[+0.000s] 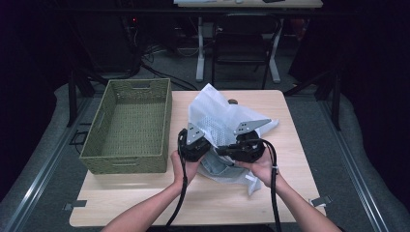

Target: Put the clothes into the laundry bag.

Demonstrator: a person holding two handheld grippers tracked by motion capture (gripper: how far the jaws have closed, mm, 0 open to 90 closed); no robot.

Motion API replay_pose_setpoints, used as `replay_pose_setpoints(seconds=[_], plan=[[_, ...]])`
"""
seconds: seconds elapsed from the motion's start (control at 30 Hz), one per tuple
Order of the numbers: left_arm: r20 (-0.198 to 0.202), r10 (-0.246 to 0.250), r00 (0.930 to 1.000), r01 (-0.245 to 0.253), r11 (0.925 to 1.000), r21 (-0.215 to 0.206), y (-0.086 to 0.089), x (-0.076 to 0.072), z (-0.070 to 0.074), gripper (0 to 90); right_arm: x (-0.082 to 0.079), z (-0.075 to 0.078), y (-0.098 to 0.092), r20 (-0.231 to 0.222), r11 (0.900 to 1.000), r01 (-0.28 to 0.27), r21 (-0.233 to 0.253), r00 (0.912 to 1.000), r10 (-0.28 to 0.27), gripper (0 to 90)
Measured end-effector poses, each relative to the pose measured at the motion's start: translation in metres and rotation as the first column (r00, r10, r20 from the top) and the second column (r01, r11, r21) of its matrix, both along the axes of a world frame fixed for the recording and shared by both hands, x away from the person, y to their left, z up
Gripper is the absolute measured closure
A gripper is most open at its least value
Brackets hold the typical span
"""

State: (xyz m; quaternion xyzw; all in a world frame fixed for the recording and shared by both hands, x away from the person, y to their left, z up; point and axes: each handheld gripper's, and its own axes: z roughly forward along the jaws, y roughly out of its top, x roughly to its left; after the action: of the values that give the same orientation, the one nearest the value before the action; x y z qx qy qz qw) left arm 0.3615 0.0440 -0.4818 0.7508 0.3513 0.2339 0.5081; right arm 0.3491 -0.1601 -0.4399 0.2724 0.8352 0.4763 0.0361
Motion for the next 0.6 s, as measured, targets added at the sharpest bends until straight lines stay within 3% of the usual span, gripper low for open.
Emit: replay_pose_setpoints(seconds=[0.1,0.13,0.17,0.2,0.23,0.27,0.3,0.33,0.5,0.57,0.6], plan=[[0.003,-0.007,1.0,0.007,1.0,0.005,0.004,-0.001,0.0,80.5,-0.001,0.003,-0.001,0.01,1.0,-0.006,0.003,0.9999,0.006,89.5],[-0.014,-0.006,0.9999,0.007,0.9999,0.014,0.005,0.0,-0.004,80.4,0.002,-0.002,0.0,-0.015,1.0,0.006,-0.013,0.9999,-0.006,89.4],[-0.085,-0.028,0.9959,0.032,0.9988,0.036,0.006,0.007,-0.018,80.3,0.005,-0.008,0.002,-0.027,0.999,0.015,-0.043,0.9995,-0.016,89.4],[-0.106,-0.028,0.9939,0.034,0.9978,0.057,0.006,0.01,-0.026,80.0,0.007,-0.014,0.004,-0.035,0.997,0.019,-0.077,0.9992,-0.021,89.3],[-0.106,-0.028,0.9939,0.034,0.9978,0.057,0.006,0.01,-0.026,79.7,0.007,-0.014,0.004,-0.035,0.997,0.019,-0.077,0.9992,-0.021,89.3],[-0.122,-0.034,0.9919,0.043,0.9962,0.076,0.006,0.012,-0.034,79.5,0.011,-0.028,0.009,-0.052,0.99,0.026,-0.142,0.9981,-0.033,89.1],[-0.132,-0.03,0.9907,0.04,0.9966,0.072,0.006,0.014,-0.041,79.5,0.011,-0.028,0.009,-0.052,0.99,0.026,-0.142,0.9981,-0.033,89.1],[-0.169,-0.047,0.9846,0.059,0.9959,0.069,0.007,0.018,-0.048,78.9,0.014,-0.039,0.013,-0.07,0.983,0.019,-0.181,0.997,-0.032,89.0],[-0.198,-0.07,0.9777,0.091,0.9914,0.095,0.011,0.019,-0.048,72.4,0.017,-0.049,0.017,-0.085,0.978,0.017,-0.207,0.9958,-0.036,88.9],[-0.222,-0.091,0.9709,0.117,0.9873,0.108,0.015,0.018,-0.046,66.5,0.017,-0.049,0.019,-0.071,0.977,0.018,-0.213,0.9969,-0.033,88.9],[-0.248,-0.106,0.963,0.142,0.9812,0.13,0.017,0.016,-0.044,64.2,0.016,-0.049,0.019,-0.069,0.976,0.019,-0.216,0.997,-0.034,88.9]])
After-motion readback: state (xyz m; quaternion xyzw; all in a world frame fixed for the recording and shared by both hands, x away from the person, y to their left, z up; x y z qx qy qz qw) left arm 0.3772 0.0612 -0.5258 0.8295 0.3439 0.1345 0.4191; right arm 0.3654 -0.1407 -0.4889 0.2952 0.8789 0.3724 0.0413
